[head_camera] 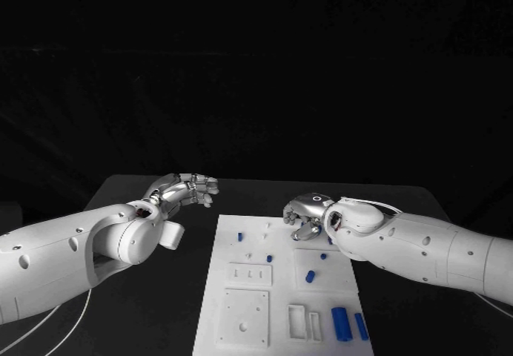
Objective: Assemble the parts on the task board
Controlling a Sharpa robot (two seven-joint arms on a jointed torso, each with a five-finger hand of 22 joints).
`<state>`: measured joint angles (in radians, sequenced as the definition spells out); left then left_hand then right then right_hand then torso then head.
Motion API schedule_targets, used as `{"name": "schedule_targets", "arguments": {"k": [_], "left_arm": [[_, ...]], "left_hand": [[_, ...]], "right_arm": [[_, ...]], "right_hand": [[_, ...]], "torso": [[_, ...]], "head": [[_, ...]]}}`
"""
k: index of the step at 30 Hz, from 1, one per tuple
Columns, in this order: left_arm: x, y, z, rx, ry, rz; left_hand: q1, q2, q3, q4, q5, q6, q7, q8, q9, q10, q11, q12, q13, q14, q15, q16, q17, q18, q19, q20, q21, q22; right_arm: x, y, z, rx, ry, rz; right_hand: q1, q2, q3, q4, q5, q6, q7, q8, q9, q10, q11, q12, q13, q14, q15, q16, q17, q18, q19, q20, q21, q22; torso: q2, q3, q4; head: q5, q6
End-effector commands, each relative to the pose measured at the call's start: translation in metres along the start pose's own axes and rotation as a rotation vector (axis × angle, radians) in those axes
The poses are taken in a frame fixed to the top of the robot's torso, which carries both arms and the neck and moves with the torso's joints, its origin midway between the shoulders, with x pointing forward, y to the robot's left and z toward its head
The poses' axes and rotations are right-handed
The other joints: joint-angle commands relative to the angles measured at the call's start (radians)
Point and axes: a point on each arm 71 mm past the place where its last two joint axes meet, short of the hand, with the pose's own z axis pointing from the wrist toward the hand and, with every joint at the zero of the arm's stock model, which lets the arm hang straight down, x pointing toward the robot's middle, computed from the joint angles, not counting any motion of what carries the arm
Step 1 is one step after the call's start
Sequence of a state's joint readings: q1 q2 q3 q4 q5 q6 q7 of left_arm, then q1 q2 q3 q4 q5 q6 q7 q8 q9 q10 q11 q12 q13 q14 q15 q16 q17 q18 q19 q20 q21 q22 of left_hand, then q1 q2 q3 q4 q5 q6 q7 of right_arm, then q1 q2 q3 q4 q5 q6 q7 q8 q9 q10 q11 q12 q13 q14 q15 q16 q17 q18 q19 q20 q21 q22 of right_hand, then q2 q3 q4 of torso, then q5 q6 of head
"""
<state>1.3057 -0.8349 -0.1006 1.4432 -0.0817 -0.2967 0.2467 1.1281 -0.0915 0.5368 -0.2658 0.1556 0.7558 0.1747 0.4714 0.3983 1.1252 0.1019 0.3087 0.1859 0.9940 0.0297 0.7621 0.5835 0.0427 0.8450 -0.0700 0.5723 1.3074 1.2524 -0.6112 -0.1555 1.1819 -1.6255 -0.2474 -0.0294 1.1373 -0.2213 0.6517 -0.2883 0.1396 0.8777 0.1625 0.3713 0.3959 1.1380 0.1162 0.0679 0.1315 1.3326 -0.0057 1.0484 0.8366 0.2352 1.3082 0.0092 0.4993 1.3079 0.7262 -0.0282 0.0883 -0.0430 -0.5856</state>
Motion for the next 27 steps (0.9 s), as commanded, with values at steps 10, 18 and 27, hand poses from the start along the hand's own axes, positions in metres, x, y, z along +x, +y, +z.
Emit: {"name": "schedule_targets", "arguments": {"k": [10,18,27], "left_arm": [[-0.0009,-0.0005,0.0010,0.010,0.012,0.004],[-0.0013,-0.0002,0.0015,0.008,0.013,0.005],[-0.0065,0.0004,0.0016,0.005,0.001,0.008]], "left_hand": [[-0.015,-0.001,0.005,0.000,-0.007,0.008,0.002,-0.005,0.002,-0.007,0.001,0.006,0.002,-0.010,0.002,-0.005,-0.003,0.007,-0.006,0.001,0.002,0.020],[-0.015,-0.002,0.005,0.000,-0.008,0.008,0.002,-0.005,0.002,-0.008,0.001,0.006,0.002,-0.010,0.002,-0.005,-0.003,0.007,-0.006,0.001,0.002,0.020],[-0.016,-0.002,0.005,0.000,-0.008,0.008,0.002,-0.006,0.002,-0.009,0.002,0.006,0.002,-0.010,0.002,-0.005,-0.004,0.007,-0.007,0.001,0.003,0.020]], "right_arm": [[0.0072,0.0005,-0.0025,0.000,0.036,-0.039],[0.0075,0.0009,-0.0051,-0.003,0.039,-0.040],[0.0078,-0.0012,-0.0085,0.000,0.037,-0.047]], "right_hand": [[-0.004,0.001,-0.003,0.002,0.008,0.015,0.002,-0.001,-0.001,0.009,-0.006,0.004,-0.004,0.003,0.002,0.023,-0.004,0.027,0.017,-0.003,0.017,0.023],[-0.009,-0.002,-0.005,0.003,0.012,0.017,0.001,-0.003,-0.001,0.011,-0.006,0.003,-0.005,0.002,0.001,0.030,-0.006,0.027,0.018,-0.003,0.021,0.023],[-0.009,-0.003,-0.004,0.003,0.016,0.017,0.001,-0.004,-0.001,0.011,-0.006,0.002,-0.007,0.001,0.001,0.034,-0.008,0.027,0.019,-0.003,0.023,0.023]], "torso": [[0.021,0.0028,0.0033],[0.032,0.0046,0.0025],[0.041,0.0063,0.0013]], "head": [[-0.003,0.001],[0.000,0.011],[0.004,0.021]]}}
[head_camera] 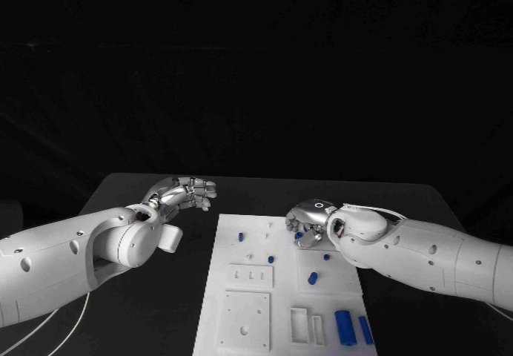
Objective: Assemble the parts on the task board
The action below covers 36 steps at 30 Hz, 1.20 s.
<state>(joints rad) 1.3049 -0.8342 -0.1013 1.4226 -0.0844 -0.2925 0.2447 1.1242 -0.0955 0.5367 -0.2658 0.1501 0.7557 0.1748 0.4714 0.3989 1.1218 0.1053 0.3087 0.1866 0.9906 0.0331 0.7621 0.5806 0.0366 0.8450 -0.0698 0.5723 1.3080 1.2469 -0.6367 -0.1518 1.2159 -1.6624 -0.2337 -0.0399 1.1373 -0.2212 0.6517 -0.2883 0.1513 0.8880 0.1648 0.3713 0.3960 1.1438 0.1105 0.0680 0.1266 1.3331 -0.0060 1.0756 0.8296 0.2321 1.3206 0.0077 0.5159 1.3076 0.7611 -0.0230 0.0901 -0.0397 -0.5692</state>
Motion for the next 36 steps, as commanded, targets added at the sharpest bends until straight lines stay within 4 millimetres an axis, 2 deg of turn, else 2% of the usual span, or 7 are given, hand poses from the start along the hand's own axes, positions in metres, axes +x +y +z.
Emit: {"name": "schedule_targets", "arguments": {"k": [1,15,28,36], "left_arm": [[0.000,-0.001,0.000,0.009,0.014,0.002],[-0.003,-0.001,0.001,0.006,0.010,0.004],[-0.006,0.000,0.001,0.005,0.002,0.007],[-0.007,0.000,0.001,0.005,-0.001,0.007]], "left_hand": [[-0.012,0.001,0.005,0.000,-0.003,0.008,0.002,-0.006,0.002,-0.006,-0.002,0.006,0.001,-0.007,-0.001,-0.005,-0.001,0.013,-0.007,0.001,0.003,0.020],[-0.012,0.001,0.006,0.000,-0.004,0.008,0.002,-0.006,0.002,-0.007,-0.001,0.005,0.001,-0.007,-0.001,-0.005,-0.002,0.014,-0.008,0.001,0.003,0.020],[-0.013,0.000,0.007,-0.001,-0.004,0.008,0.002,-0.006,0.002,-0.009,0.000,0.005,0.001,-0.008,-0.001,-0.006,-0.003,0.014,-0.009,0.002,0.003,0.020],[-0.012,0.000,0.008,-0.001,-0.004,0.008,0.002,-0.007,0.003,-0.010,0.000,0.005,0.001,-0.008,0.000,-0.006,-0.003,0.014,-0.009,0.002,0.004,0.020]], "right_arm": [[0.005,-0.002,-0.002,0.007,0.022,-0.022],[0.004,-0.005,-0.006,0.012,0.001,-0.039],[0.005,-0.003,-0.013,-0.004,0.012,-0.036],[0.004,-0.007,-0.017,0.006,0.006,-0.042]], "right_hand": [[-0.008,-0.003,-0.003,0.003,0.005,0.007,-0.001,-0.004,-0.001,0.006,-0.001,0.002,-0.002,0.000,0.002,0.007,-0.001,0.030,0.006,-0.002,0.006,0.023],[0.003,-0.002,0.019,0.004,0.010,0.015,-0.003,-0.005,-0.002,0.014,-0.002,0.002,-0.004,-0.002,0.000,0.020,-0.009,0.030,0.008,-0.002,0.013,0.022],[-0.004,-0.014,0.027,0.008,0.018,0.017,-0.003,-0.008,-0.002,0.013,-0.002,0.000,-0.007,-0.004,0.001,0.028,-0.016,0.030,0.008,-0.001,0.017,0.022],[-0.004,-0.016,0.028,0.008,0.016,0.017,-0.004,-0.008,-0.002,0.014,-0.002,0.000,-0.008,-0.005,0.001,0.029,-0.017,0.030,0.008,-0.001,0.018,0.022]], "torso": [[0.006,0.0014,-0.0007],[0.016,0.0029,-0.0008],[0.021,0.0037,0.0004],[0.023,0.0043,-0.0015]], "head": [[0.000,0.004],[0.000,0.013],[-0.002,0.015],[-0.002,0.018]]}}
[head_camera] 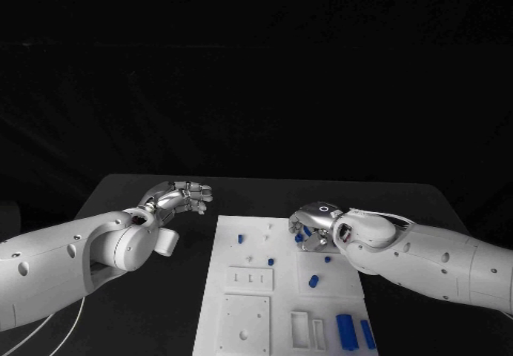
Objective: Assemble the parts on the task board
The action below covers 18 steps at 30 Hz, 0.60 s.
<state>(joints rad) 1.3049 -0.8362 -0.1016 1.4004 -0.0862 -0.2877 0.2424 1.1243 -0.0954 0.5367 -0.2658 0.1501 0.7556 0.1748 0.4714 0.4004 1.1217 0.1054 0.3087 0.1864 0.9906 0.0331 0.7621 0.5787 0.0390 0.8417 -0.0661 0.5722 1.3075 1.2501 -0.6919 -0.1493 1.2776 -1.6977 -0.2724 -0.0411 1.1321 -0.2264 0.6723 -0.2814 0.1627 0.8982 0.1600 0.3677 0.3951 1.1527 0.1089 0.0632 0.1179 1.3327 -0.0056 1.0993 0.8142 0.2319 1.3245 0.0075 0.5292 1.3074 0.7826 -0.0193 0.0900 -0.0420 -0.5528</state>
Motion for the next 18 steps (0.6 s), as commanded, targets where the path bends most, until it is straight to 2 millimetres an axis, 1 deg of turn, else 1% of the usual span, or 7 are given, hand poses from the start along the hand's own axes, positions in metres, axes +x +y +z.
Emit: {"name": "schedule_targets", "arguments": {"k": [1,10,13,14,15,18], "left_arm": [[0.0019,-0.0014,0.0003,0.009,0.018,0.000],[0.0005,-0.0011,0.0008,0.008,0.014,0.002],[0.0002,-0.0010,0.0011,0.008,0.013,0.002],[0.0001,-0.0010,0.0012,0.008,0.013,0.002],[0.0002,-0.0010,0.0012,0.008,0.013,0.002],[0.0005,-0.0009,0.0012,0.007,0.014,0.002]], "left_hand": [[-0.012,0.000,0.008,-0.001,-0.004,0.008,0.002,-0.007,0.001,-0.010,0.000,0.004,0.001,-0.008,0.000,-0.006,-0.002,0.012,-0.006,-0.002,0.004,0.020],[-0.013,0.000,0.008,-0.001,-0.004,0.008,0.001,-0.007,0.001,-0.011,0.000,0.004,0.001,-0.008,0.000,-0.006,-0.002,0.012,-0.006,-0.002,0.004,0.020],[-0.013,-0.001,0.008,-0.001,-0.005,0.008,0.001,-0.007,0.001,-0.011,0.000,0.004,0.002,-0.008,0.000,-0.006,-0.002,0.012,-0.006,-0.002,0.004,0.020],[-0.013,-0.001,0.008,-0.001,-0.005,0.008,0.001,-0.007,0.001,-0.011,0.000,0.004,0.002,-0.008,0.000,-0.006,-0.002,0.012,-0.006,-0.002,0.004,0.020],[-0.013,-0.001,0.008,-0.001,-0.005,0.008,0.002,-0.007,0.001,-0.011,0.000,0.004,0.002,-0.008,0.000,-0.006,-0.002,0.012,-0.006,-0.002,0.004,0.020],[-0.013,-0.001,0.008,-0.001,-0.005,0.008,0.002,-0.007,0.002,-0.011,0.001,0.004,0.002,-0.008,0.000,-0.006,-0.002,0.012,-0.006,-0.002,0.004,0.020]], "right_arm": [[0.0092,-0.0030,-0.0034,0.017,0.049,-0.018],[0.0080,-0.0013,-0.0062,0.010,0.040,-0.016],[0.0074,-0.0013,-0.0064,0.011,0.032,-0.017],[0.0072,-0.0014,-0.0064,0.011,0.030,-0.018],[0.0071,-0.0013,-0.0064,0.010,0.028,-0.018],[0.0064,-0.0005,-0.0063,0.007,0.019,-0.017]], "right_hand": [[0.001,-0.011,0.008,0.001,0.004,0.007,0.001,-0.004,-0.001,0.005,0.000,0.005,0.001,-0.004,0.000,0.006,-0.002,0.030,0.004,-0.001,0.005,0.022],[0.007,-0.011,0.019,0.002,-0.006,0.013,-0.001,-0.004,-0.001,0.012,-0.002,0.008,0.000,-0.005,-0.001,0.012,-0.008,0.030,0.005,-0.002,0.008,0.021],[0.013,-0.009,0.036,0.007,-0.025,0.020,-0.004,-0.003,0.000,0.024,-0.006,0.011,0.003,-0.007,-0.005,0.018,-0.014,0.030,0.005,-0.002,0.010,0.020],[0.014,-0.009,0.040,0.008,-0.029,0.021,-0.004,-0.003,0.000,0.026,-0.006,0.011,0.004,-0.007,-0.006,0.019,-0.015,0.030,0.005,-0.002,0.011,0.020],[0.017,-0.008,0.051,0.010,-0.041,0.024,-0.005,-0.003,0.001,0.030,-0.008,0.012,0.005,-0.008,-0.007,0.021,-0.018,0.030,0.005,-0.002,0.011,0.020],[0.021,-0.005,0.075,0.021,-0.066,0.032,-0.008,-0.002,0.002,0.041,-0.011,0.014,0.010,-0.008,-0.010,0.026,-0.024,0.030,0.006,-0.002,0.013,0.020]], "torso": [[0.002,0.0007,-0.0010],[0.003,0.0012,-0.0004],[0.004,0.0014,-0.0007],[0.005,-0.0009,0.0025],[0.007,-0.0058,0.0087],[0.007,-0.0055,0.0089]], "head": [[0.000,0.003],[-0.002,0.008],[-0.002,0.010],[-0.005,0.012],[-0.012,0.014],[-0.012,0.016]]}}
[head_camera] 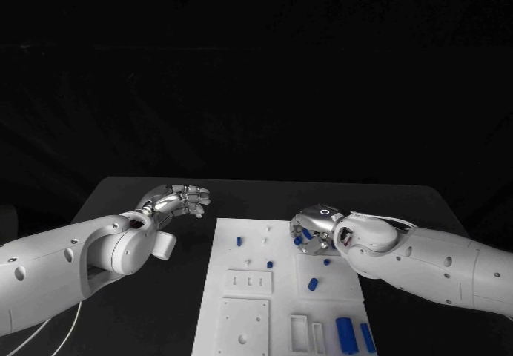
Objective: Assemble the parts on the task board
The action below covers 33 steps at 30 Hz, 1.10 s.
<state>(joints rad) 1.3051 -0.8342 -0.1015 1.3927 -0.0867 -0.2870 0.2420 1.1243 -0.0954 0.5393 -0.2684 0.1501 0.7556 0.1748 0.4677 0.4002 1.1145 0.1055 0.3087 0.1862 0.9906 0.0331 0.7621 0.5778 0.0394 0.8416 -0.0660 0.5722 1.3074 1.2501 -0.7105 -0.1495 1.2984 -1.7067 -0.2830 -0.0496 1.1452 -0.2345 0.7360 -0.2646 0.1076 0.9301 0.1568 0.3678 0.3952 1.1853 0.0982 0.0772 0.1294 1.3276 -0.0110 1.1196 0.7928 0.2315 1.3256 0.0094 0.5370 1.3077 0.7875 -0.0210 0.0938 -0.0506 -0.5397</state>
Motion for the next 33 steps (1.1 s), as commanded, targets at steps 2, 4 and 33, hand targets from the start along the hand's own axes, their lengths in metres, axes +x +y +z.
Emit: {"name": "schedule_targets", "arguments": {"k": [2,4,33], "left_arm": [[0.002,-0.001,0.000,0.008,0.019,0.000],[0.002,-0.001,0.000,0.007,0.019,0.000],[0.002,-0.001,0.001,0.006,0.019,0.000]], "left_hand": [[-0.013,-0.001,0.006,0.001,-0.005,0.008,0.002,-0.003,0.002,-0.004,0.000,0.004,0.002,-0.008,0.000,-0.006,-0.002,0.012,-0.006,-0.002,0.004,0.020],[-0.013,-0.001,0.006,0.001,-0.005,0.008,0.002,-0.003,0.002,-0.004,0.001,0.004,0.002,-0.008,0.000,-0.006,-0.002,0.012,-0.006,-0.002,0.004,0.020],[-0.013,-0.001,0.007,0.001,-0.005,0.009,0.001,-0.004,0.003,-0.005,0.001,0.004,0.002,-0.009,0.000,-0.005,-0.003,0.012,-0.007,-0.001,0.005,0.020]], "right_arm": [[0.007,0.002,-0.001,-0.002,0.022,-0.009],[0.005,0.003,-0.001,0.002,0.006,-0.005],[-0.012,0.010,0.001,0.034,-0.136,-0.051]], "right_hand": [[0.008,0.007,0.033,0.018,-0.020,0.009,-0.008,0.001,0.004,0.023,-0.005,0.004,0.005,-0.004,-0.009,0.010,-0.007,0.030,0.006,-0.004,0.007,0.019],[0.006,0.010,0.060,0.036,-0.025,0.025,-0.015,0.007,0.008,0.043,-0.013,0.012,0.016,-0.005,-0.016,0.015,-0.013,0.030,0.007,-0.004,0.009,0.020],[0.027,0.040,0.125,0.039,-0.059,0.097,-0.049,0.046,0.052,0.126,-0.051,0.046,0.088,-0.012,-0.054,0.043,-0.028,0.030,0.011,-0.015,0.037,0.022]], "torso": [[0.003,-0.0039,0.0053],[0.004,-0.0037,0.0053],[0.005,-0.0032,0.0054]], "head": [[-0.003,0.003],[-0.003,0.003],[-0.003,0.004]]}}
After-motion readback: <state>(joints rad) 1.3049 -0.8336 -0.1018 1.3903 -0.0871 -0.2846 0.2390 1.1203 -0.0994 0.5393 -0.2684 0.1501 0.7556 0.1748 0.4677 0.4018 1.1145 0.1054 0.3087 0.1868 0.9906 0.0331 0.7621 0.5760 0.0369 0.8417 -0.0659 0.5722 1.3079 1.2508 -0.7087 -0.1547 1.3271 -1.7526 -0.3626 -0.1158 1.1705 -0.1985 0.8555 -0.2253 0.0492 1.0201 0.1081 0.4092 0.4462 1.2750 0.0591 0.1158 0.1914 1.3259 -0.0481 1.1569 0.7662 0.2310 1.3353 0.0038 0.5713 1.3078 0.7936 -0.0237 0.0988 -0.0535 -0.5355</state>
